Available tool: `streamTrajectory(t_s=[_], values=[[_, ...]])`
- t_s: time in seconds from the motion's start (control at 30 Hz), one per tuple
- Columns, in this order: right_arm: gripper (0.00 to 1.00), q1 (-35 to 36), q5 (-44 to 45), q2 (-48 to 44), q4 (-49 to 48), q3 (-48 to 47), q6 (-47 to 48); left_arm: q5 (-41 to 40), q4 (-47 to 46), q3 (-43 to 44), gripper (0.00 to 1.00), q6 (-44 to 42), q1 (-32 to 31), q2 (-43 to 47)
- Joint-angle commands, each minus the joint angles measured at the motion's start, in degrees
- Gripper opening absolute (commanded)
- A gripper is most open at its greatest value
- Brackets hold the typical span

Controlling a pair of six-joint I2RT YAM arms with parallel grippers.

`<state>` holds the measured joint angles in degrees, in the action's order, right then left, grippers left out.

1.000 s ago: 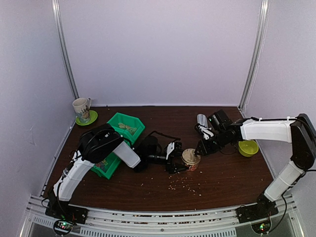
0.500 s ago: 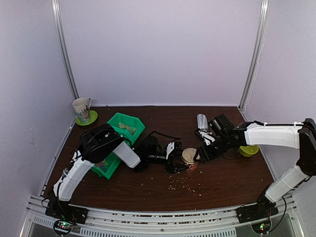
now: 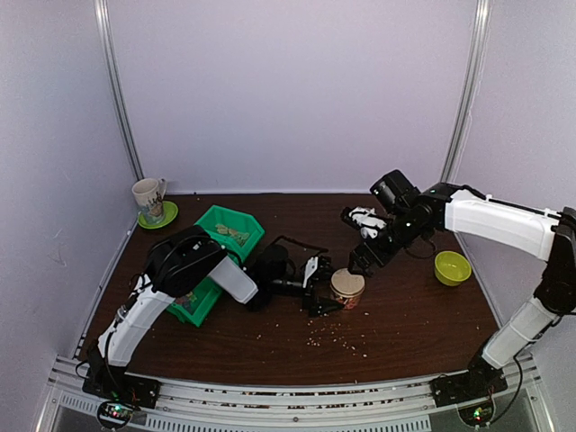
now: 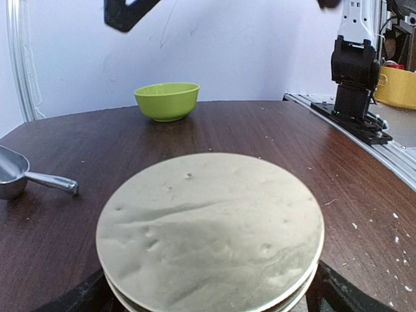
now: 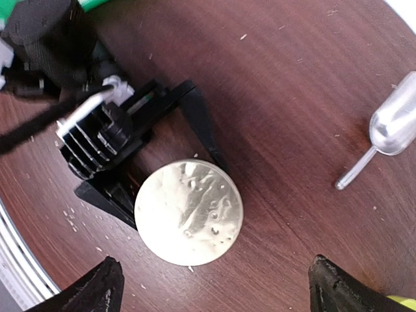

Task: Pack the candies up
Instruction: Screw the box lid onto the packing box.

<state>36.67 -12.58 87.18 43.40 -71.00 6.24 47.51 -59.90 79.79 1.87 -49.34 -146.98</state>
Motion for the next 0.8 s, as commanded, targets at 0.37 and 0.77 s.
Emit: streamTrajectory(t_s=[0.37,0.77], values=[[1.0,2.5,-0.3,8.8,1.2,-1.5,20.1,8.5,18.0,4.5,0.96,-5.8,2.5,-9.6],[1.0,2.5,0.9,10.4,-5.6,1.3,16.8,8.6,16.8,4.5,0.88,-5.3,2.6,-10.1]])
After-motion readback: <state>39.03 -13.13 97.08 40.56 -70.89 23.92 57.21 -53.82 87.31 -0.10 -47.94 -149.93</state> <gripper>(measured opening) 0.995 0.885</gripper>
